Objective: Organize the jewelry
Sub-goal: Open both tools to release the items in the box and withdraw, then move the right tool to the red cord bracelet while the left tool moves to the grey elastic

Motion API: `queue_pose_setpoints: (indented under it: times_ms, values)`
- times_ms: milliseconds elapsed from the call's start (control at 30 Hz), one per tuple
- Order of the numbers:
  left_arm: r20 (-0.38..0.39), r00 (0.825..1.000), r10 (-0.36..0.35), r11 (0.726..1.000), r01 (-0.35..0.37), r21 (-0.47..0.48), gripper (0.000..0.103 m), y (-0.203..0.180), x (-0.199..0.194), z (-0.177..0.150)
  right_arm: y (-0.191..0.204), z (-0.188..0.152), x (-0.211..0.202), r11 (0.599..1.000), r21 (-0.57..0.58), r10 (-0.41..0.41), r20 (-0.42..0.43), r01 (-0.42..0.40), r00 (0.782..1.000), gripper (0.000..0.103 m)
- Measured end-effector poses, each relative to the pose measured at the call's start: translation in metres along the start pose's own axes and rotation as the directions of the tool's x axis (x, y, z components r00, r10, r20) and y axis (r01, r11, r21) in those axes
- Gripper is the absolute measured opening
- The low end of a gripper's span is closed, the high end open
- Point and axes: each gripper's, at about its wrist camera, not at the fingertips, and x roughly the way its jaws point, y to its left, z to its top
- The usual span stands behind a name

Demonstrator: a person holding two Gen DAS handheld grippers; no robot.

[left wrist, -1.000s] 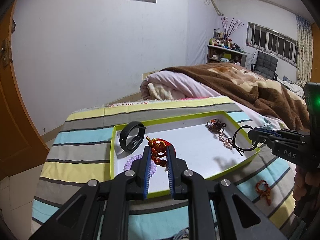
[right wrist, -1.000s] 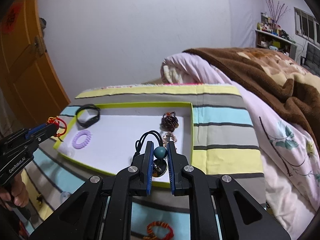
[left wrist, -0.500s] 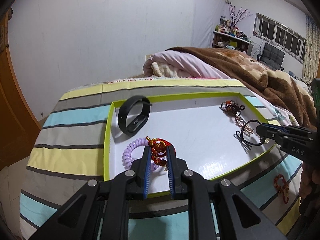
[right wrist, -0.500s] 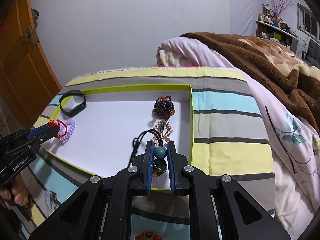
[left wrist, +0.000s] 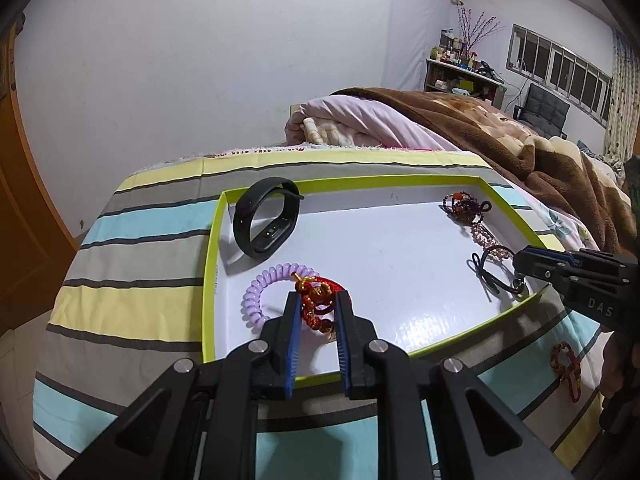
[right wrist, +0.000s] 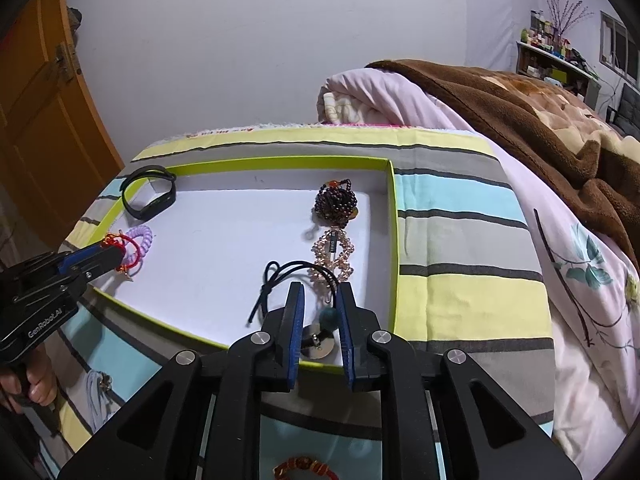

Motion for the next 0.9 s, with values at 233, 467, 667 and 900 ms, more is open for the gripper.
queue_pose_setpoints:
  times_ms: [233, 467, 667, 900]
  values:
    - [0.014, 1.000, -0.010, 1.000, 0.010, 0.006, 0.021, -0.001, -0.007, 0.001, 0.004, -0.001, -0.016, 1.000, 0.000, 0.010, 0.035, -0.010, 0.999, 0.027]
    - [0.029, 1.000, -0.008, 1.000, 0.007, 0.007, 0.027, -0.002, -0.020, -0.001, 0.008, -0.005, -0.035, 1.000, -0.001, 0.017, 0.063, -0.017, 0.998, 0.027]
    - [0.061, 0.998, -0.005, 1.000, 0.005, 0.007, 0.027, -0.006, -0.047, -0.007, 0.015, -0.014, -0.064, 1.000, -0.016, 0.021, 0.106, -0.019, 0.994, 0.027]
    - [0.097, 0.995, -0.009, 1.000, 0.010, -0.006, 0.027, -0.012, -0.085, -0.023, 0.024, -0.035, -0.100, 1.000, -0.019, 0.023, 0.146, -0.020, 0.989, 0.027]
